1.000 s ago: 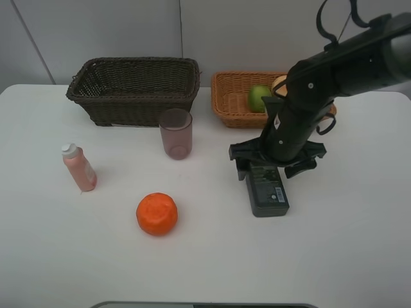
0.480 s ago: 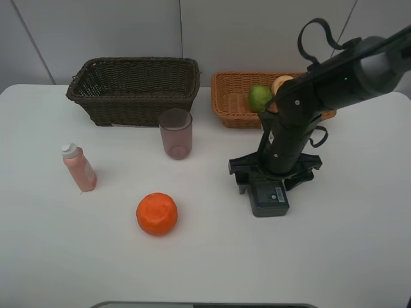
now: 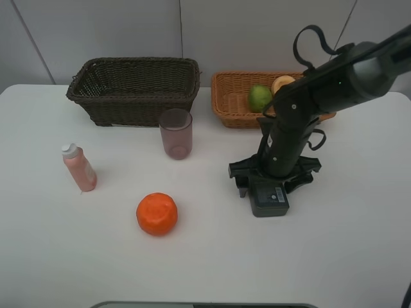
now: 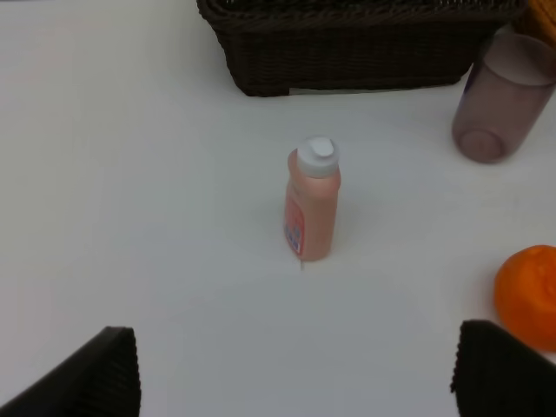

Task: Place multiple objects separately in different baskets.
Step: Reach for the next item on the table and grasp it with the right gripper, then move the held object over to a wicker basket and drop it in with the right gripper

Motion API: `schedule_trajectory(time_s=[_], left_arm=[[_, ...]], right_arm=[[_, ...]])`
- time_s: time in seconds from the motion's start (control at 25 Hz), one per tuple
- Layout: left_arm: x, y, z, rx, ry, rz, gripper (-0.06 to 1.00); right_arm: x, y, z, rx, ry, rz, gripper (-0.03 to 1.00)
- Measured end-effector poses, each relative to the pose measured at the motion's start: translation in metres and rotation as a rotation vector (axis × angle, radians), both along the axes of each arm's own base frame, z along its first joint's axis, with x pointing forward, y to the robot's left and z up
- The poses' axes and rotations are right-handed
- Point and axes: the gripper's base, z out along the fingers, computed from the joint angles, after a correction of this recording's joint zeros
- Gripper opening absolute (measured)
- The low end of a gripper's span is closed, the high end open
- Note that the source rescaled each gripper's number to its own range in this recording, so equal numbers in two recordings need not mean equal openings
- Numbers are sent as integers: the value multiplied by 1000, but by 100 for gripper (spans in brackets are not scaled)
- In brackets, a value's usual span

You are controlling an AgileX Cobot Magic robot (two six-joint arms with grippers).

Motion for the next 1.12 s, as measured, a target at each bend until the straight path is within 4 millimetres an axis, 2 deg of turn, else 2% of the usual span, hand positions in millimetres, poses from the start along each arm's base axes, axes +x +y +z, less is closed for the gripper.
schedule_trajectory(time_s=[0.08, 0.12, 0.16, 0.2, 0.24, 0.28, 1.12], left_arm=[[0, 0, 0, 0, 0, 0, 92], [0, 0, 0, 0, 0, 0, 92], [0, 0, 0, 0, 0, 0, 92], [0, 0, 0, 0, 0, 0, 92], [0, 0, 0, 0, 0, 0, 92], [0, 0, 0, 0, 0, 0, 92], [0, 0, 0, 0, 0, 0, 92]], right_arm=[[0, 0, -1, -5, 4, 3, 95], [0, 0, -2, -9, 8, 5, 85], [0, -1, -2, -16, 11, 9, 73], [0, -1, -2, -19, 12, 11, 53], [0, -1, -2, -20, 14, 11, 27], [-1, -1, -2, -20, 15, 9, 23], [-1, -1, -2, -20, 16, 9, 23]])
